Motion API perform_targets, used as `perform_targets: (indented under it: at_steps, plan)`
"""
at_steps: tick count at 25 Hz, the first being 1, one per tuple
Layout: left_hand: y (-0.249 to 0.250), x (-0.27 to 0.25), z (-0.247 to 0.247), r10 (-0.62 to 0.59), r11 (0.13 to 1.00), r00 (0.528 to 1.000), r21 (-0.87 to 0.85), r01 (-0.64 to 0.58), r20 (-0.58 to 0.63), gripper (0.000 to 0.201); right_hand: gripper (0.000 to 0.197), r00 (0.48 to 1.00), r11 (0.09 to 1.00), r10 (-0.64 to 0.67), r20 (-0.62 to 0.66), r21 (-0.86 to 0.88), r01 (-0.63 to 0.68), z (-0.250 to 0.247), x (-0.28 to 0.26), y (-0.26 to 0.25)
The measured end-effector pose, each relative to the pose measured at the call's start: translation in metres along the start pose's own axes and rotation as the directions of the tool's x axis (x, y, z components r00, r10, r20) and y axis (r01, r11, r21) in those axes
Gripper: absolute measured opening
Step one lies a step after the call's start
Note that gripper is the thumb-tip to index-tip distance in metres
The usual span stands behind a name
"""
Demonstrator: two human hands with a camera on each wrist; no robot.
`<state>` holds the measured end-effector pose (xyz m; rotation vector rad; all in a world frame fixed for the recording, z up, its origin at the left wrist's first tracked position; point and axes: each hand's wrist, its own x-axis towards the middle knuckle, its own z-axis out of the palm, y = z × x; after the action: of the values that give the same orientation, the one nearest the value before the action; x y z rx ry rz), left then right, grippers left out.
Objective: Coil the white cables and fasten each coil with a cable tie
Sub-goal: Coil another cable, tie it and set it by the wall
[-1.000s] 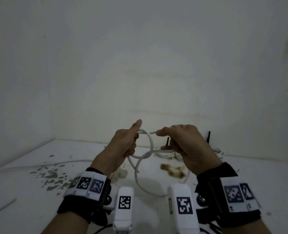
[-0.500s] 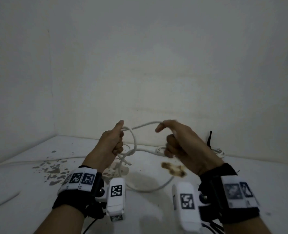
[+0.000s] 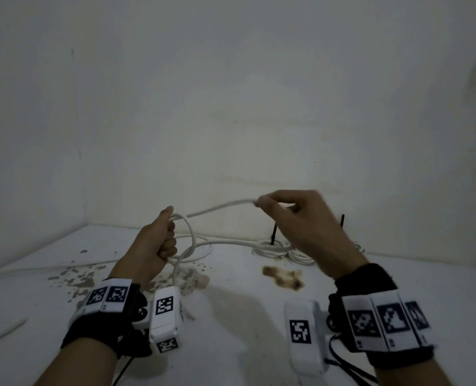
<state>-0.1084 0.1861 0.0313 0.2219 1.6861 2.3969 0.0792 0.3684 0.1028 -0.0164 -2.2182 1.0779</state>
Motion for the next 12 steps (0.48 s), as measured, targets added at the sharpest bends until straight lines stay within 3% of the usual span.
perform_targets:
  at_steps: [2, 3, 4, 5, 6, 7, 8, 9, 10, 11, 12]
  plan:
    - [0.003, 0.002, -0.008, 0.045, 0.993, 0.999, 0.109, -0.043, -0.016, 0.047, 0.025, 0.985, 0.935, -0.120, -0.120, -0.347, 0.072, -0.015, 0.003, 0.001]
    - [0.004, 0.003, -0.010, 0.064, 0.989, 0.998, 0.132, -0.061, -0.022, 0.046, 0.028, 0.983, 0.923, -0.145, -0.117, -0.373, 0.092, -0.022, 0.003, 0.002]
    - [0.004, 0.004, -0.011, 0.069, 0.990, 0.997, 0.129, -0.066, -0.026, 0.046, 0.027, 0.985, 0.947, -0.147, -0.093, -0.302, 0.113, -0.026, 0.002, 0.004]
    - [0.005, 0.005, -0.012, 0.061, 0.993, 0.998, 0.107, -0.058, -0.020, 0.046, 0.022, 0.990, 0.986, -0.120, -0.070, -0.126, 0.110, -0.028, 0.000, 0.004]
    - [0.004, 0.006, -0.012, 0.044, 0.996, 0.999, 0.077, -0.043, -0.010, 0.046, 0.014, 0.998, 0.985, -0.070, -0.004, 0.159, 0.070, -0.028, -0.002, 0.001]
    - [0.004, 0.007, -0.012, 0.026, 0.998, 1.000, 0.050, -0.026, 0.001, 0.047, 0.007, 0.995, 0.896, -0.030, 0.092, 0.444, -0.014, -0.029, -0.003, -0.003]
    - [0.004, 0.007, -0.012, 0.014, 0.999, 1.000, 0.030, -0.014, 0.007, 0.048, 0.010, 0.988, 0.789, 0.001, 0.152, 0.607, -0.095, -0.030, -0.003, -0.005]
    - [0.004, 0.007, -0.012, 0.010, 1.000, 1.000, 0.018, -0.010, 0.007, 0.048, 0.013, 0.986, 0.766, 0.033, 0.162, 0.630, -0.129, -0.031, -0.002, -0.004]
    - [0.005, 0.008, -0.012, 0.011, 1.000, 1.000, 0.022, -0.011, 0.002, 0.049, 0.015, 0.994, 0.848, 0.060, 0.094, 0.520, -0.100, -0.032, 0.000, -0.002]
    - [0.006, 0.007, -0.013, 0.015, 0.999, 1.000, 0.041, -0.015, -0.005, 0.049, 0.016, 0.999, 0.957, 0.047, -0.015, 0.288, -0.040, -0.031, 0.002, 0.001]
    - [0.006, 0.007, -0.013, 0.026, 0.997, 1.000, 0.070, -0.025, -0.014, 0.049, 0.016, 0.994, 1.000, -0.013, -0.104, 0.026, 0.016, -0.030, 0.003, 0.003]
